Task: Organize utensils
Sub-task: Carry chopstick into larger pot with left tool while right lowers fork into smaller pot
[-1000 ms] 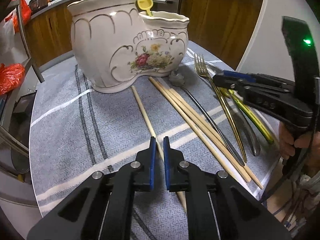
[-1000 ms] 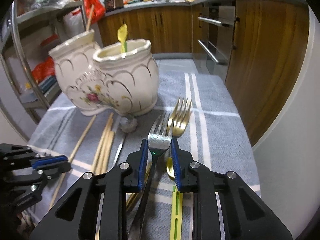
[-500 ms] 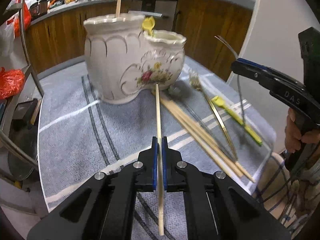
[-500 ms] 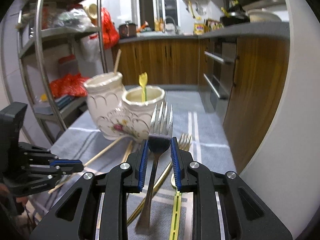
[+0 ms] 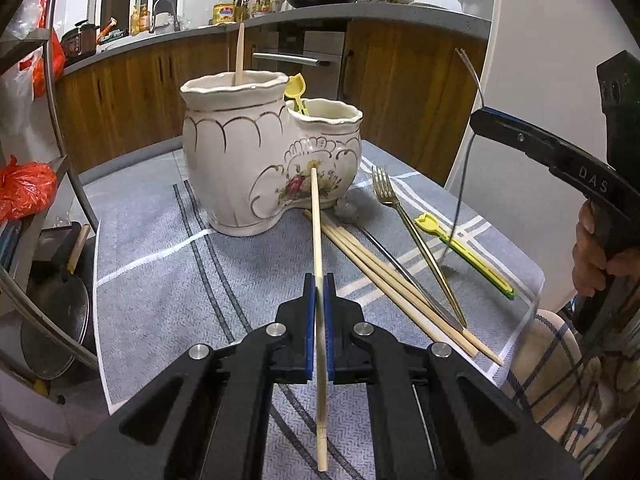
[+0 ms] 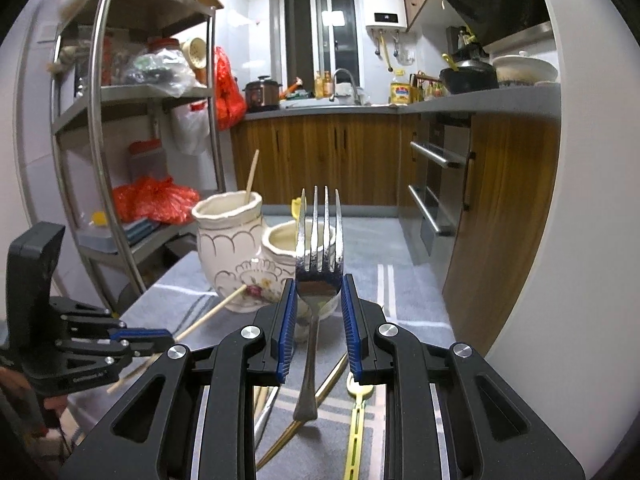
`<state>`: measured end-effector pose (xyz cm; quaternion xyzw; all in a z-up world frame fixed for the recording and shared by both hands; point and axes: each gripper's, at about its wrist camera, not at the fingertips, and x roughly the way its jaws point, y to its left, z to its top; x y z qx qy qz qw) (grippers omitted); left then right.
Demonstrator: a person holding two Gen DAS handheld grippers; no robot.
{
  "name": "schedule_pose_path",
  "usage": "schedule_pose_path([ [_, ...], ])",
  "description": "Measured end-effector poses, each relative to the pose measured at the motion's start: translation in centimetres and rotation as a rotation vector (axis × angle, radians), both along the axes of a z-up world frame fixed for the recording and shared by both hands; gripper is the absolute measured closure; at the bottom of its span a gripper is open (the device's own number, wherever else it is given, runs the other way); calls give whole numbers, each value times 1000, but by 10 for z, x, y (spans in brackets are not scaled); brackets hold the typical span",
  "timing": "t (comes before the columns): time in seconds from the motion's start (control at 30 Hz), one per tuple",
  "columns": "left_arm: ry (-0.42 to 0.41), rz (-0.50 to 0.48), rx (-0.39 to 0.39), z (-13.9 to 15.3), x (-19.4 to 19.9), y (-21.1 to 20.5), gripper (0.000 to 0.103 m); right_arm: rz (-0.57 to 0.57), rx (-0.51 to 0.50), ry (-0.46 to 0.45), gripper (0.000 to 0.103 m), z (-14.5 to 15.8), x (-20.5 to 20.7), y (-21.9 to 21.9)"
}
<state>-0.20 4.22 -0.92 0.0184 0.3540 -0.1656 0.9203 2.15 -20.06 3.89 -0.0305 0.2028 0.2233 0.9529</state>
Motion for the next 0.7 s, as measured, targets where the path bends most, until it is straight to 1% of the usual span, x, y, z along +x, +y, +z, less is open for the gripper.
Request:
schedule_pose_path([
  [0.13,-35,-7,-13,6,-3,1,99,-2,6,-15,80,5,-1,0],
  [0.33,-129,-21,-17,24,-8,2,99,12,18,-31,80,18,1,4],
  [0.43,-182,-26,-24,37,-9,3,99,22,25,-49,80,28,4,8],
  [0.57,-283,-15,-29,60,-6,8,99,34,43,-64,80,41,11,13],
  [0.7,-364,4,-51,83,9,18,99,44,57,-87,80,58,25,22],
])
